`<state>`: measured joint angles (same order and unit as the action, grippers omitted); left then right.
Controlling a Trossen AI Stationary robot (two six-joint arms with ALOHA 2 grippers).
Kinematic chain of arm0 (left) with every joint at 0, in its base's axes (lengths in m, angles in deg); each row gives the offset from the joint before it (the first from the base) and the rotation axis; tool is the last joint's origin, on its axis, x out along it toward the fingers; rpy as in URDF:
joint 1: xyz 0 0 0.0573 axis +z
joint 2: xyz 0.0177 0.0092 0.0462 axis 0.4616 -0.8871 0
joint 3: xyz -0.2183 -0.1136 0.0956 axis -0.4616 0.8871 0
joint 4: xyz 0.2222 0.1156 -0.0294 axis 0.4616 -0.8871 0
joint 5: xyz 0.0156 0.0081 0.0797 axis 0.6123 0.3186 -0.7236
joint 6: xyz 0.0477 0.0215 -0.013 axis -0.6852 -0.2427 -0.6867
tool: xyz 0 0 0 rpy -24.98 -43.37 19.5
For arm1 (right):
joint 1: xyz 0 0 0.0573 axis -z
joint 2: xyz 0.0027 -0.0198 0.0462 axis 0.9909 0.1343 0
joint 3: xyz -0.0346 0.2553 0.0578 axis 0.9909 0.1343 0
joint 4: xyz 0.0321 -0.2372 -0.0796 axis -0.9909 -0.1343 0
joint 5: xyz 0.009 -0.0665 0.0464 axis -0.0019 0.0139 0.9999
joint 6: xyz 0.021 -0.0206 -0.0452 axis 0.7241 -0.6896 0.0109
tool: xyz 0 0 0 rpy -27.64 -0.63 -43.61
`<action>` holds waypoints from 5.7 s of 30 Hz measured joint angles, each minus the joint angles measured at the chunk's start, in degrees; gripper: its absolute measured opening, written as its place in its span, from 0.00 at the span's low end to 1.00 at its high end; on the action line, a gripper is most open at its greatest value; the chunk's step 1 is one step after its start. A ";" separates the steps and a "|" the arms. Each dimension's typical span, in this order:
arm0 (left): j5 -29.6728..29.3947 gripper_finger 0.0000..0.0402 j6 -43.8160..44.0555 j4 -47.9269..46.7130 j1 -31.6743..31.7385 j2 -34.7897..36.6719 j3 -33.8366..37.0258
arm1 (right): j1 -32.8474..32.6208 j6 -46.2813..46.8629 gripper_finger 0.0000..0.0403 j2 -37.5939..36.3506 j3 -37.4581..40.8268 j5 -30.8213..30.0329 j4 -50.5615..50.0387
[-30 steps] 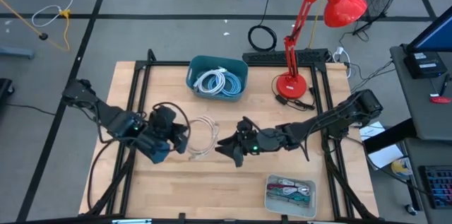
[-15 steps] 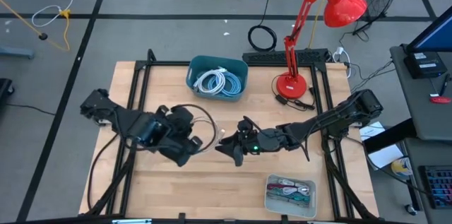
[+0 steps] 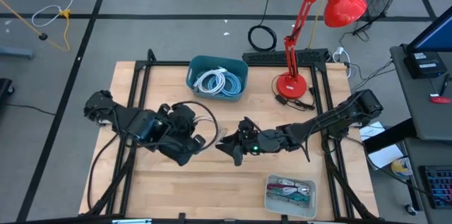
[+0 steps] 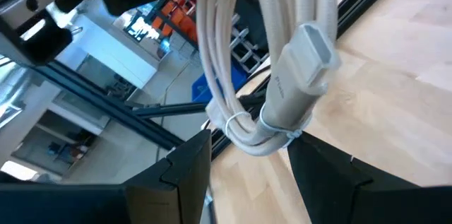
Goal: Sort cables into bins
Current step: Put the brown HDMI cable into the blue bin
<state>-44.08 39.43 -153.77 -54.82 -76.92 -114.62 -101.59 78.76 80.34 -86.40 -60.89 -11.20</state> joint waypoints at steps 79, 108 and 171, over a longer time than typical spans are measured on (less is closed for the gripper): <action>-4.63 0.14 -5.21 6.37 -2.12 24.31 0.92 | -0.58 -2.51 0.14 -7.40 0.00 7.21 -3.79; 28.64 0.26 -15.09 122.98 7.60 28.99 62.25 | -8.57 -13.37 0.13 -21.49 -0.04 -3.90 -3.02; 14.88 0.30 -12.54 78.81 10.28 20.11 39.72 | -4.37 -8.73 0.13 -19.02 -0.02 -8.18 -4.67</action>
<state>-29.20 26.89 -74.96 -44.54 -56.81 -74.90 -105.97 70.03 61.33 -86.42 -69.07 -15.87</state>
